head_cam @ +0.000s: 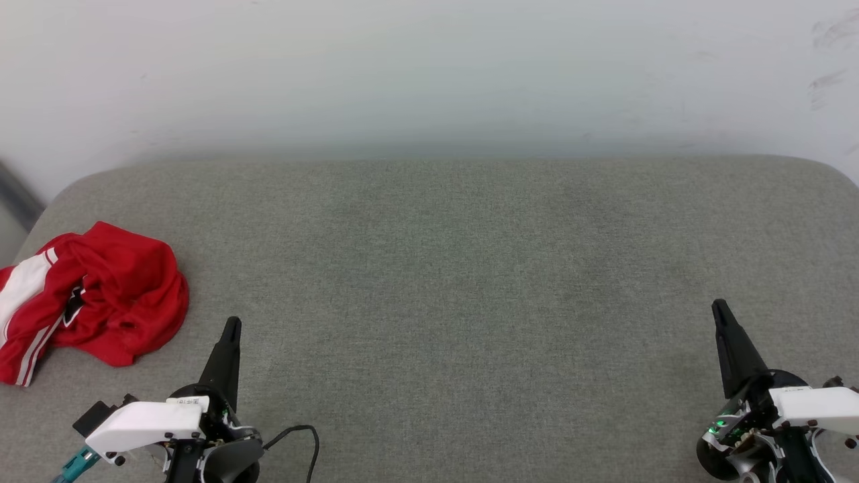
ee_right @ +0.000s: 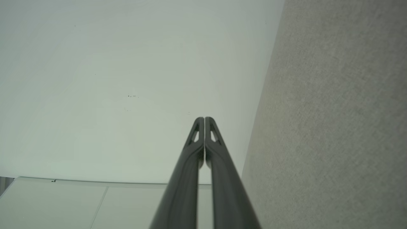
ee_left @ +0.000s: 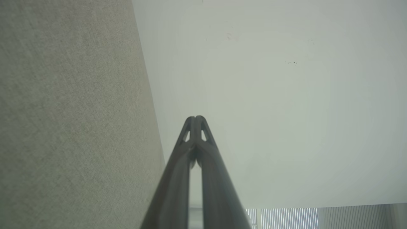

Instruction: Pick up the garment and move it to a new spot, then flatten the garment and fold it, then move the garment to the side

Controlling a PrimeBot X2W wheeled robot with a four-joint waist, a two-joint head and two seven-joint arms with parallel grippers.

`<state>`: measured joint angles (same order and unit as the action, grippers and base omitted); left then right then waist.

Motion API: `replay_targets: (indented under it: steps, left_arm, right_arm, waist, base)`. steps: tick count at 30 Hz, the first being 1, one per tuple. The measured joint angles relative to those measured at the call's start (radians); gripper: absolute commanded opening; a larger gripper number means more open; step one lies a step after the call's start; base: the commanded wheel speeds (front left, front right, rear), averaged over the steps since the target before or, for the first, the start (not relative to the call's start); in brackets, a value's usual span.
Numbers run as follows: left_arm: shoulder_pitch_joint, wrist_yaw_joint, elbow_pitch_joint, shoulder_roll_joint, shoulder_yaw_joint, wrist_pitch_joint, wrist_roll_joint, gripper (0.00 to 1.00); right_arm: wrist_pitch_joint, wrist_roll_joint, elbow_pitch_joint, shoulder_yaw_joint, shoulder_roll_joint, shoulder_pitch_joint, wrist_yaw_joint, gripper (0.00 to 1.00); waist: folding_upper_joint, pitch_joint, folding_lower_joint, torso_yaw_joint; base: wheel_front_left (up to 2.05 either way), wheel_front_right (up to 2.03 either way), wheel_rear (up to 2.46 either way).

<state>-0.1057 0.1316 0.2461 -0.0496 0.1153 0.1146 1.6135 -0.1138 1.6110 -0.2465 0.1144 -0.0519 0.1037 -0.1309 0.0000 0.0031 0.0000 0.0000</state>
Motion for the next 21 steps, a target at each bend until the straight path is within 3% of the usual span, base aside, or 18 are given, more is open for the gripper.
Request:
replay_targets:
  steps: [13, 14, 21]
  left_arm:
    - [0.000, 0.000, 0.000, 0.000, 0.000, 0.000, 0.000, 0.00]
    - [0.001, 0.000, 0.004, 0.000, -0.001, 0.000, 0.000, 1.00]
    - [0.040, -0.001, 0.033, 0.004, -0.021, -0.015, -0.001, 1.00]
  right_arm:
    - [0.000, 0.000, 0.000, 0.000, 0.000, 0.000, 0.000, 0.00]
    - [0.000, 0.000, -0.003, 0.000, 0.000, -0.002, 0.000, 1.00]
    - [0.013, -0.005, -0.031, -0.010, 0.001, -0.046, 0.000, 1.00]
  waist:
    - [0.0000, 0.000, 0.0000, 0.000]
    - [0.0000, 0.000, 0.0000, 0.000]
    - [0.0000, 0.000, 0.0000, 0.000]
  base:
    - [0.00, 0.00, 0.00]
    - [0.00, 0.00, 0.00]
    - [0.00, 0.00, 0.00]
